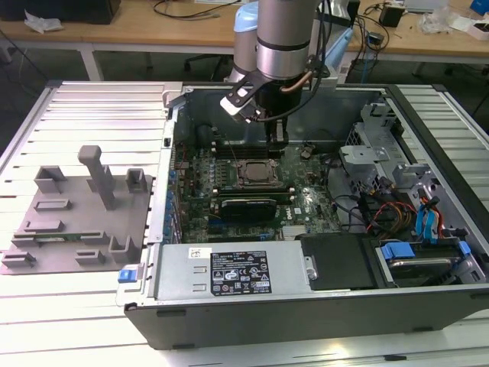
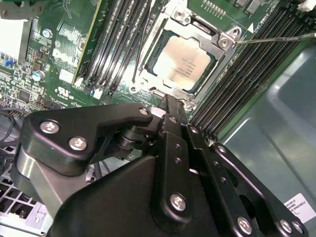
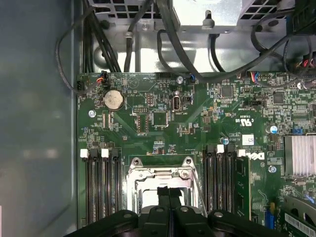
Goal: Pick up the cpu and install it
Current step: 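Close the cpu cover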
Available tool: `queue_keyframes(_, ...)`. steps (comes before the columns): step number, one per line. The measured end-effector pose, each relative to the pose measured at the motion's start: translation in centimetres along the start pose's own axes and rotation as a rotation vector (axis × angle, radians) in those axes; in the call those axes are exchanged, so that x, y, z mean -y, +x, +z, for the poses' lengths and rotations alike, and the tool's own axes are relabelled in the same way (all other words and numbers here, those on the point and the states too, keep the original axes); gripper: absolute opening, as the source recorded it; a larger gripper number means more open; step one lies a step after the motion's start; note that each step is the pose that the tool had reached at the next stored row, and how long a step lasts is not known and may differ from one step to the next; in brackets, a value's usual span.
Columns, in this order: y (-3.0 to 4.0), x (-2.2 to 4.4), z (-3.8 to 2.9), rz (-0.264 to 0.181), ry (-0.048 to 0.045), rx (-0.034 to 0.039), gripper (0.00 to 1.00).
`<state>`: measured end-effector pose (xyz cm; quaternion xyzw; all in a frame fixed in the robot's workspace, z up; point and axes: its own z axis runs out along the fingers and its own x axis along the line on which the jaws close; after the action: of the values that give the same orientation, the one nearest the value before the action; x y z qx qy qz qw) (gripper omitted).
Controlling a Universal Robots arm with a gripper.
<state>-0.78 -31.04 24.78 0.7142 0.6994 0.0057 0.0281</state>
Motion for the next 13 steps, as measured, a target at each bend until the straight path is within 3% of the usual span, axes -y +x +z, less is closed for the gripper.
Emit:
queue_keyframes(2, 0.01, 0.0, 0.01, -0.019, -0.0007, -0.0011, 0.11)
queue_keyframes(7, 0.01, 0.0, 0.07, -0.113, -0.0037, -0.0056, 0.11)
queue_keyframes(10, 0.01, 0.0, 0.11, -0.183, -0.0057, -0.0083, 0.11)
queue_keyframes(11, 0.01, 0.01, 0.14, -0.237, -0.0073, -0.0098, 0.11)
queue_keyframes(13, 0.01, 0.01, 0.16, -0.279, -0.0086, -0.0109, 0.11)
